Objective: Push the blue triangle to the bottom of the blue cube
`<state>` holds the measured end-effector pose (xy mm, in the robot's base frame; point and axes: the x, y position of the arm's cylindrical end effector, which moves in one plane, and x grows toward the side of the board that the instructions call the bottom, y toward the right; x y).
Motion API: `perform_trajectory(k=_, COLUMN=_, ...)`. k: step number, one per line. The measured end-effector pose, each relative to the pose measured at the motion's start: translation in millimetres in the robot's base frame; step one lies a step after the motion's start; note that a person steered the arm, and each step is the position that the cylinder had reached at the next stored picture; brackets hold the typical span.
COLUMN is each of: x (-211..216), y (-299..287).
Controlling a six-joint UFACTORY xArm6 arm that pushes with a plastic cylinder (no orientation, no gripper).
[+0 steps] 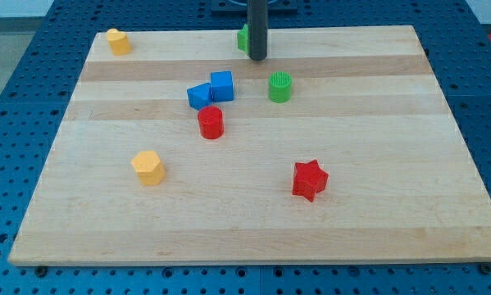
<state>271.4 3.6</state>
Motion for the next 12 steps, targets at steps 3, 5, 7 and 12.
perform_trajectory(k=3, x=16.6, y=-22.4)
perform_trajectory(k=5, x=32.5, y=-63.7)
perform_trajectory(k=7, x=42.8, y=-79.3)
perform_trajectory(k=12, x=92.9, y=-107.4)
